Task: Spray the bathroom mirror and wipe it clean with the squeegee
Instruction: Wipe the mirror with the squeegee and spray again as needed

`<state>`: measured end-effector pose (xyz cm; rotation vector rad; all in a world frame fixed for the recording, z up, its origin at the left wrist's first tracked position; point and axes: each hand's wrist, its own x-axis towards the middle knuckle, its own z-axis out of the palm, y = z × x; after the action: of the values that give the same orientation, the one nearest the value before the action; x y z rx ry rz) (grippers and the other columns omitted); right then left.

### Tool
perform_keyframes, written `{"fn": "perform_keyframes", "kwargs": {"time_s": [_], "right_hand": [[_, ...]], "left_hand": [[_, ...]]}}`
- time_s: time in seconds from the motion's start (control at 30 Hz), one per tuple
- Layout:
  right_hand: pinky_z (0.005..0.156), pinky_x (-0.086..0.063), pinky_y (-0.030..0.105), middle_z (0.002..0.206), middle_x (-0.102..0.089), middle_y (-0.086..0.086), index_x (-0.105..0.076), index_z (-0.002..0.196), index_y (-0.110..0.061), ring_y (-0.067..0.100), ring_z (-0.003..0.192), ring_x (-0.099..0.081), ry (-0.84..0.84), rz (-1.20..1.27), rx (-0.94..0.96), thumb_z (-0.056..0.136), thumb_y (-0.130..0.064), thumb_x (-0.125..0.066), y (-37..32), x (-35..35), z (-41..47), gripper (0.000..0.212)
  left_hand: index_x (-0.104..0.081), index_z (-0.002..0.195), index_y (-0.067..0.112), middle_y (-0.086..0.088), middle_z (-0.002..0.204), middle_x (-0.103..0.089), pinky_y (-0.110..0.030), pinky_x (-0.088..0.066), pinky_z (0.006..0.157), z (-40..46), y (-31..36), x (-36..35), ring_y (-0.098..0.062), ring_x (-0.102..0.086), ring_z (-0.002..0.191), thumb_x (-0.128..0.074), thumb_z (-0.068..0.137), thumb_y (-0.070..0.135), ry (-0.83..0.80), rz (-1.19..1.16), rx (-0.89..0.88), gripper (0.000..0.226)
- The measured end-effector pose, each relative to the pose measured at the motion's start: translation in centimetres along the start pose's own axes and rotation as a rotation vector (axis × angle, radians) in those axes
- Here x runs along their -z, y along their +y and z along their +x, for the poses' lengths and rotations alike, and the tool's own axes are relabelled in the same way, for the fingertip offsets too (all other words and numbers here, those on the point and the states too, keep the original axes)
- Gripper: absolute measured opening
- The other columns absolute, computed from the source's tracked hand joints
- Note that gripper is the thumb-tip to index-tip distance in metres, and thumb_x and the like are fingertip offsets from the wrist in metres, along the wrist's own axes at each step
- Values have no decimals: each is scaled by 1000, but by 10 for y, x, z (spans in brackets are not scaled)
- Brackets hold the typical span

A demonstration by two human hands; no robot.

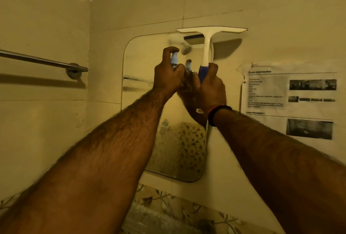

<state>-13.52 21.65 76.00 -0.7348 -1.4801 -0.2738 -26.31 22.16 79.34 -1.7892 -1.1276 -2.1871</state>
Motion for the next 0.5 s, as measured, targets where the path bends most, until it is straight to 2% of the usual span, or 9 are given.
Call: {"fn": "perform_keyframes", "kwargs": {"time_s": [0.1, 0.2, 0.3, 0.43, 0.5], "right_hand": [[49, -34, 18, 69, -46, -13, -31, 119, -18, 8, 60, -53, -27, -54, -22, 85, -61, -39, 11, 6, 3, 55], [51, -38, 22, 71, -51, -9, -30, 118, -20, 11, 60, -54, -38, -76, -41, 92, -54, -42, 21, 9, 5, 44], [55, -42, 24, 78, -56, -3, -30, 121, -20, 12, 62, -56, -46, -73, -39, 92, -53, -43, 25, 11, 6, 46], [50, -42, 21, 70, -48, -11, -30, 120, -19, 10, 59, -55, -28, -74, -4, 80, -67, -34, 21, 15, 5, 63], [52, -46, 24, 68, -46, -12, -31, 120, -17, 11, 59, -55, -35, -77, 4, 82, -65, -37, 18, 15, 6, 62]], "left_hand": [[-44, 128, 28, 8, 73, -57, -7, -41, 42, 5, 5, -12, -6, -58, 57, -56, 94, 20, 21, -20, -22, 37], [-42, 130, 26, 6, 77, -59, -8, -43, 44, 6, 8, -20, -8, -62, 62, -58, 93, 22, -1, -42, 6, 41], [-40, 132, 27, 8, 76, -57, -8, -43, 44, 4, 10, -25, -7, -61, 62, -58, 93, 21, 0, -32, -2, 43], [-43, 130, 23, 9, 75, -58, -17, -51, 52, -2, 11, -28, -9, -63, 62, -59, 93, 22, -23, 5, -42, 40], [-41, 131, 23, 6, 76, -60, -25, -56, 56, -3, 11, -27, -15, -66, 65, -60, 92, 19, -13, -6, -28, 43]]}}
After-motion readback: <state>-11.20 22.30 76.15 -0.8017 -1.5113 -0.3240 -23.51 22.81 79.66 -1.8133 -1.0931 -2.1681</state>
